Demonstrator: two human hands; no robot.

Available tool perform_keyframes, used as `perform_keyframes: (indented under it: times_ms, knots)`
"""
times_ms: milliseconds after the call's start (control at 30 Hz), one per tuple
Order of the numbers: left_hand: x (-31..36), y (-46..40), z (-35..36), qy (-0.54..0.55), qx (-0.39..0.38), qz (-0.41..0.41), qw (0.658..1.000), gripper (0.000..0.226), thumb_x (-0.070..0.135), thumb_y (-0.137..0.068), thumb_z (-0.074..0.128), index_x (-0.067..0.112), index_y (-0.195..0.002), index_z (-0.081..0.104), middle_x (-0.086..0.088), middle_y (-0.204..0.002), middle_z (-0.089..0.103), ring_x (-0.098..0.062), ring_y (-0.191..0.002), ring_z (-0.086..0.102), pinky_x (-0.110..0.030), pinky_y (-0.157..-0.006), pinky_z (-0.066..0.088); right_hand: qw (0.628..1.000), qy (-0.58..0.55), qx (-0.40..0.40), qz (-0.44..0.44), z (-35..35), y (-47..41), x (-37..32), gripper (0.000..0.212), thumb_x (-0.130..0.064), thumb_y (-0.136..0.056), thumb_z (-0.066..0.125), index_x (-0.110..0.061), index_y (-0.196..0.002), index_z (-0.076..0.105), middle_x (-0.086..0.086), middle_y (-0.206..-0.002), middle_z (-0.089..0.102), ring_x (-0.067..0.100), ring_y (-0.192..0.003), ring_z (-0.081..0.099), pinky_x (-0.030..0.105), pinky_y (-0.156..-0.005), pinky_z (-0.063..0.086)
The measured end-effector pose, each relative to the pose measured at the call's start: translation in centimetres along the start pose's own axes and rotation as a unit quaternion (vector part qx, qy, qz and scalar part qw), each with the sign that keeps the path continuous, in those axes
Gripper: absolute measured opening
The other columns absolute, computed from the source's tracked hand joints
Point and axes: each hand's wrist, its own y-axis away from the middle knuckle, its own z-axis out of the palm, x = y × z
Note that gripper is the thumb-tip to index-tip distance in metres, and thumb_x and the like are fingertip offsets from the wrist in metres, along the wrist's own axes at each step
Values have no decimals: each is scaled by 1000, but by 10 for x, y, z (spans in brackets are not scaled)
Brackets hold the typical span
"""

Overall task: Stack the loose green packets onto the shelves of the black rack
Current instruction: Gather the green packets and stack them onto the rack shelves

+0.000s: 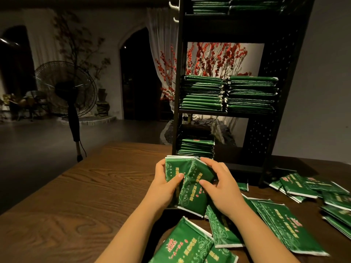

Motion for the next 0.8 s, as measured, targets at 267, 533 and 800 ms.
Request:
perform_keyframes:
  times_ms: [267, 533, 800]
  knots:
    - [-2, 5, 9, -23, -88, -5, 996, 48, 34, -92, 68, 32, -131, 40, -1, -124, 64, -13, -107, 67, -38, -94, 55, 998, 42, 21, -47, 9, 3, 0, 58, -15, -87, 72, -34, -135, 45, -13, -120, 45, 4, -88, 55, 15, -70, 49]
    - [-6, -1, 6, 81, 0, -10, 997, 46, 21, -91, 70, 27, -132, 49, -2, -118, 71, -24, -110, 68, -51, -97, 53, 995, -80, 48, 41, 10, -2, 3, 53, -23, -88, 71, -29, -132, 42, -11, -120, 53, 7, -112, 54, 22, -86, 48]
    - [6, 0, -6, 265, 12, -39, 963, 56, -2, -75, 72, 11, -127, 56, -19, -115, 70, -34, -102, 70, -46, -84, 58, 999, -29, -11, 41, 7, 3, 0, 35, -15, -82, 76, -28, -108, 56, -9, -100, 64, -4, -85, 61, 8, -64, 46]
